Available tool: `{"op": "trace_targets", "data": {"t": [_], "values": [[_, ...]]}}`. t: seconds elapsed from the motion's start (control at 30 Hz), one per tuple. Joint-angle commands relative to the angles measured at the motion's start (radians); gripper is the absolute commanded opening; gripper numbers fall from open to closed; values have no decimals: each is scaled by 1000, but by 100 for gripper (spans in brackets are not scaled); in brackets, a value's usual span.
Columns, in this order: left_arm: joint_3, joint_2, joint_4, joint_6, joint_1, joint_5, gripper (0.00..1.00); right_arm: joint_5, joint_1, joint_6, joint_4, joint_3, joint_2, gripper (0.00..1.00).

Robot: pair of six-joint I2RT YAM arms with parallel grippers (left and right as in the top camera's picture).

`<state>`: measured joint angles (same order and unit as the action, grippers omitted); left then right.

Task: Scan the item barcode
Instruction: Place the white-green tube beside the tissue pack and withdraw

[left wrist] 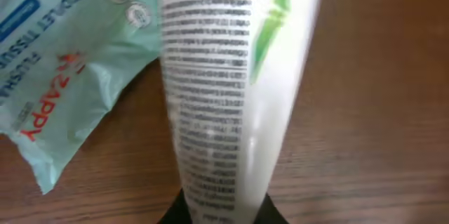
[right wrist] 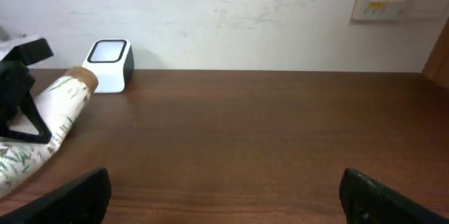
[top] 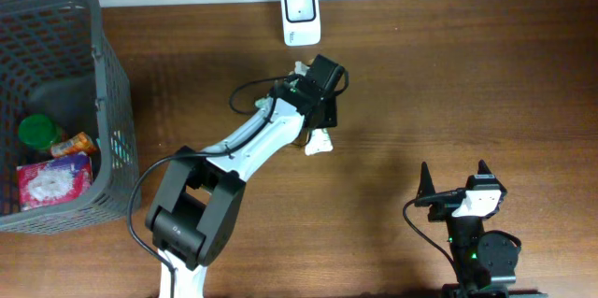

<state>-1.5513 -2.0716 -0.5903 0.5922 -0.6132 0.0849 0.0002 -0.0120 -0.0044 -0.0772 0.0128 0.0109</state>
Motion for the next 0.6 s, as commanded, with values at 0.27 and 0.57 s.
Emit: {"op": "trace_targets", "data": {"t": [0.27, 0.57], "values": [[-93, 322, -253, -219, 135, 13, 57, 5, 5, -6, -5, -7, -6, 99], [-93, 523, -810, -249, 591, 283, 15, 5, 5, -6, -5, -7, -6, 99]]}}
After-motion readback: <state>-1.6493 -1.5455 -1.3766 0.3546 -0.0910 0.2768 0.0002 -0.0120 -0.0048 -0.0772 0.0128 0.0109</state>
